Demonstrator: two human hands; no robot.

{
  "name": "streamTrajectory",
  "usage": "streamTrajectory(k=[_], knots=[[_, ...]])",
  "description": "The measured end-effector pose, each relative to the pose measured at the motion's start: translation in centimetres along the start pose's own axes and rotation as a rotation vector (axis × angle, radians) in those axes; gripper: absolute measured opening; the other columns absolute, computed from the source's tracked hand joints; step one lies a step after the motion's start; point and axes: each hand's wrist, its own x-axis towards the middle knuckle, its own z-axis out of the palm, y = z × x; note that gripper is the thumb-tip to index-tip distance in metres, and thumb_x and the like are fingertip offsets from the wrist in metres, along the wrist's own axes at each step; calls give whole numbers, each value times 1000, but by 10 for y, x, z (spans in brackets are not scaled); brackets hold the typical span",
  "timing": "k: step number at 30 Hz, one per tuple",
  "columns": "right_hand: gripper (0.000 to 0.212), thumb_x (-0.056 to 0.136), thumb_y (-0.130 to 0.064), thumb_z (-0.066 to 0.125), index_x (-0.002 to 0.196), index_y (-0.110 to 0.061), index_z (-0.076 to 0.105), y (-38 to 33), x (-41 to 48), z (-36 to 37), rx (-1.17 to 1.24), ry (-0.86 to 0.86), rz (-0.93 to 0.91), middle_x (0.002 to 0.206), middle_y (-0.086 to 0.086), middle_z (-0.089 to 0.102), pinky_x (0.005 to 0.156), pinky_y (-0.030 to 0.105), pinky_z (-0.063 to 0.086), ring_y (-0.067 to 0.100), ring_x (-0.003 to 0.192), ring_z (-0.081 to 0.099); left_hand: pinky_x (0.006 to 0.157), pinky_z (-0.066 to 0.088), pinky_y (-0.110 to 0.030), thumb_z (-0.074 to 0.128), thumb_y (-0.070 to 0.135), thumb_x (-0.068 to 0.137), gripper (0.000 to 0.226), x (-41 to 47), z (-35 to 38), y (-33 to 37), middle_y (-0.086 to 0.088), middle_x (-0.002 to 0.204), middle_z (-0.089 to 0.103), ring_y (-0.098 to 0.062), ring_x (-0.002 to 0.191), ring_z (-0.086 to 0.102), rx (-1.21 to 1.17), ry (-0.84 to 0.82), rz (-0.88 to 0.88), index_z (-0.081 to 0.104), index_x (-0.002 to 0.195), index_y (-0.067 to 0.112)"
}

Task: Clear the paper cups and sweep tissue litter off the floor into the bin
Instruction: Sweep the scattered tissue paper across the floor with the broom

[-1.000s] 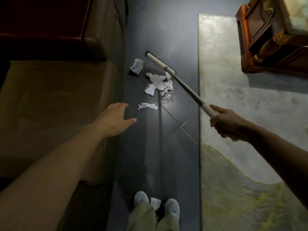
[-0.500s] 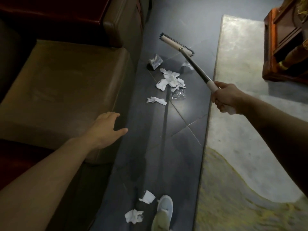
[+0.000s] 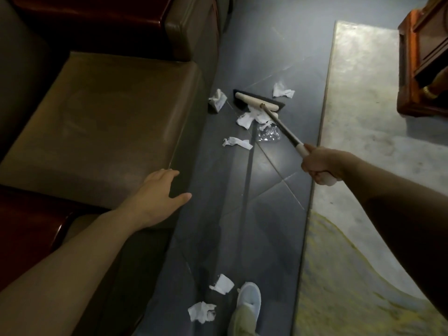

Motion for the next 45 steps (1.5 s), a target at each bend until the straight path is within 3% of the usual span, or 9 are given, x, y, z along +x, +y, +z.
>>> streamTrajectory(k=[5,8,12,16,19,28,31,37,45], knots=[[74,88,-1,40,152,-30,17,34,-46,46,9,-5,40,78,13,48,38,24,44,25,59,54,113,24,-37,51,48,91,70,-18,18,-9,-2,155,22,-18,142,20,-13,-18,-9,23,148,18],[75,88,-7,44,150,-37,16,59,-92,81,71,4,70,86,15,53,40,26,43,23,56,54,111,26,-37,53,48,91,71,-33,30,-8,-3,153,25,-20,140,24,-5,-18,22,23,148,18],[70,73,-23,53,135,-50,33,88,-148,115,214,25,84,82,17,63,51,47,56,32,59,60,113,26,-38,52,47,91,71,-49,40,-3,-3,155,22,-20,141,23,-7,-48,69,22,148,19],[71,83,-2,50,144,-38,36,95,-157,99,378,109,16,68,12,52,40,24,36,19,43,43,113,24,-37,51,49,91,72,-49,42,9,-2,155,21,-20,142,21,13,-33,81,20,149,18],[69,85,-3,51,146,-32,35,79,-144,67,323,121,-62,70,9,53,40,24,39,19,44,46,114,21,-35,51,49,91,73,-41,41,21,-2,156,20,-19,143,18,7,-29,81,20,150,18],[62,89,-10,49,148,-22,32,-14,-20,-43,-23,56,-193,108,16,57,75,36,54,28,86,57,114,20,-36,51,48,92,72,25,13,77,-3,156,20,-19,144,16,-82,33,-60,21,150,16],[52,90,-10,46,142,-14,40,-14,-4,-56,-197,32,-211,108,17,60,87,40,53,32,96,61,114,18,-34,51,48,92,73,41,15,99,-3,157,18,-19,144,15,-81,32,-66,20,150,17],[60,93,-6,43,148,-27,30,32,-1,-66,-254,40,-216,106,14,50,41,21,40,18,62,53,113,22,-35,52,47,91,72,59,9,131,-3,156,20,-19,143,18,-88,64,-93,21,149,17],[63,94,-8,50,147,-37,30,104,-33,-124,-72,51,-122,78,6,52,33,17,35,15,49,46,113,25,-38,54,45,91,72,43,0,151,-4,156,21,-21,142,21,-81,41,-86,21,149,16]])
